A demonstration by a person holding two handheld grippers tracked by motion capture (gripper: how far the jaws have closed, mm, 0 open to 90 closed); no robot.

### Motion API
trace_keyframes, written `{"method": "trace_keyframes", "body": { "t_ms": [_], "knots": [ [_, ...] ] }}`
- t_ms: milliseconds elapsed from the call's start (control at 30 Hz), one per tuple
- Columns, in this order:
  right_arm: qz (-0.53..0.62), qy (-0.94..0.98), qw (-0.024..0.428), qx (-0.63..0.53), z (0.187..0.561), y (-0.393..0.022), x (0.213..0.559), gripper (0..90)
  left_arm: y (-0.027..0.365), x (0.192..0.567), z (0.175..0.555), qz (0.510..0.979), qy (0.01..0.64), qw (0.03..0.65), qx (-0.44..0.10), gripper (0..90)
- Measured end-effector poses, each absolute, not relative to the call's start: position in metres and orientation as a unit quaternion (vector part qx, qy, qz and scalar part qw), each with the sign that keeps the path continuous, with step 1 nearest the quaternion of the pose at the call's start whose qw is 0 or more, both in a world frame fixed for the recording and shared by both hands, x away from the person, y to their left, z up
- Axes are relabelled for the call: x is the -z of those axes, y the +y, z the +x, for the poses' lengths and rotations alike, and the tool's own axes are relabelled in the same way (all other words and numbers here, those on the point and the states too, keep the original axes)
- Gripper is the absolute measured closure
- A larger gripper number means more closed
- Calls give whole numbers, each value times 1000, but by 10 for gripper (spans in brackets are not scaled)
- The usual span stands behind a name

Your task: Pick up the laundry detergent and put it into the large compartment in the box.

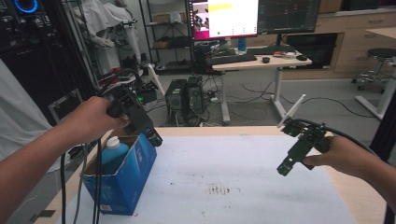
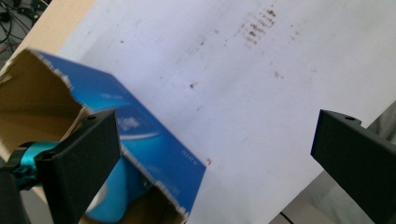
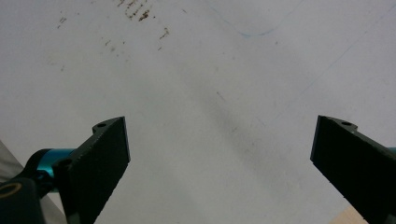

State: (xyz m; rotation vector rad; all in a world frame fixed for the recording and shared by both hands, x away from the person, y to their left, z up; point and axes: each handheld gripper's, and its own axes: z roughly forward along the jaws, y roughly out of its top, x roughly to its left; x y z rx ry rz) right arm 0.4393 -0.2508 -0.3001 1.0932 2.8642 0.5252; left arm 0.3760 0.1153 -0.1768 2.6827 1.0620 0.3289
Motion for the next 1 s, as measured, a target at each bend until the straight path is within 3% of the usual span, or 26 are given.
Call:
{"method": "trace_keyframes", "body": {
  "t_ms": [333, 1000],
  "knots": [
    [345, 923, 11, -168, 436, -247, 304, 36, 66, 206, 395, 919, 365, 95, -118, 16],
    [326, 930, 6, -167, 435, -237, 311, 36, 50, 270, 409, 904, 413, 70, -78, 16]
  ]
}}
